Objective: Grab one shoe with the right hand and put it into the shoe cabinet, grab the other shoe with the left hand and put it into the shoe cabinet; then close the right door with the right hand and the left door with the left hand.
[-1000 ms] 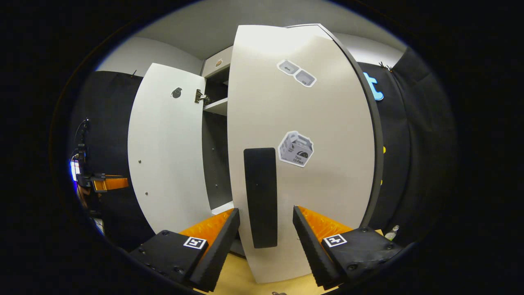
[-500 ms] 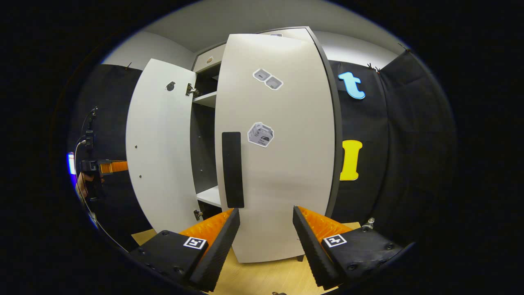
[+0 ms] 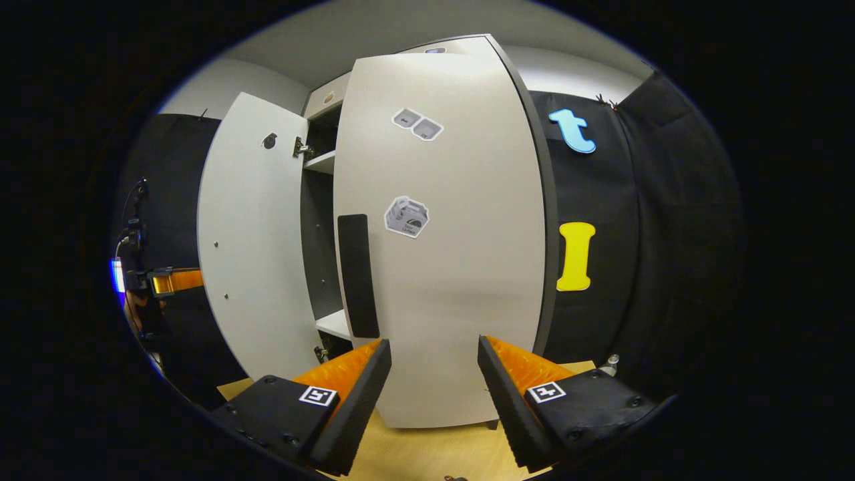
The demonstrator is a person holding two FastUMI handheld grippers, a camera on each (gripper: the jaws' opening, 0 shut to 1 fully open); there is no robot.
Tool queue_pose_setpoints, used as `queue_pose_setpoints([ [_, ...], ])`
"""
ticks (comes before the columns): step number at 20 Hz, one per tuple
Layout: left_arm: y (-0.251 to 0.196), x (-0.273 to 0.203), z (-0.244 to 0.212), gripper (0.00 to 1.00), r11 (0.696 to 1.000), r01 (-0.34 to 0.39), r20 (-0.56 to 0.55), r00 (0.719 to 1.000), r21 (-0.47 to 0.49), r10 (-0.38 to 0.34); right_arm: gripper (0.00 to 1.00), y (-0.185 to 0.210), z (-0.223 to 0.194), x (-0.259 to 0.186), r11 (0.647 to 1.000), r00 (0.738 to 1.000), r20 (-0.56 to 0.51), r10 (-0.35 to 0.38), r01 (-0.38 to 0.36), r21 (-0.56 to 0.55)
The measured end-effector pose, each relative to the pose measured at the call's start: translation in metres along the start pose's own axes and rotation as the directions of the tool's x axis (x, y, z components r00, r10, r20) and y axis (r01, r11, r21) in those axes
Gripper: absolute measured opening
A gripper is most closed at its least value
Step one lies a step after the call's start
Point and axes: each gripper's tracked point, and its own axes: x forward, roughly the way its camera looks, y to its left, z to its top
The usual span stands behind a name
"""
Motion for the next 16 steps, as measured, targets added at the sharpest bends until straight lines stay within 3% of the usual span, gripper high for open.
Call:
queue_pose_setpoints([
  [1, -0.006, 0.002, -0.001, 0.89, 1.0, 0.012, 0.003, 1.0, -0.009, -0.012, 0.88, 0.0, 0.0, 0.002, 1.0, 1.0, -0.002, 0.003, -0.003, 0.001],
  [2, -0.013, 0.004, -0.002, 0.93, 0.999, 0.028, 0.004, 1.0, -0.022, -0.028, 0.88, -0.001, 0.0, 0.003, 1.0, 1.0, -0.002, 0.005, -0.005, 0.002],
  [5, -0.032, 0.011, -0.001, 0.93, 0.996, 0.076, 0.008, 0.997, -0.047, -0.076, 0.88, -0.005, -0.003, 0.006, 1.0, 1.0, -0.004, 0.005, -0.005, 0.002],
  [12, -0.077, 0.036, 0.002, 0.93, 0.991, 0.133, 0.04, 0.99, 0.024, -0.134, 0.88, -0.02, 0.004, -0.001, 1.0, 1.0, 0.012, -0.014, 0.014, 0.002],
  [16, -0.119, 0.054, -0.004, 0.91, 0.97, 0.235, 0.031, 0.972, -0.068, -0.233, 0.88, -0.037, 0.006, -0.01, 0.999, 0.999, 0.017, -0.042, 0.042, 0.012],
])
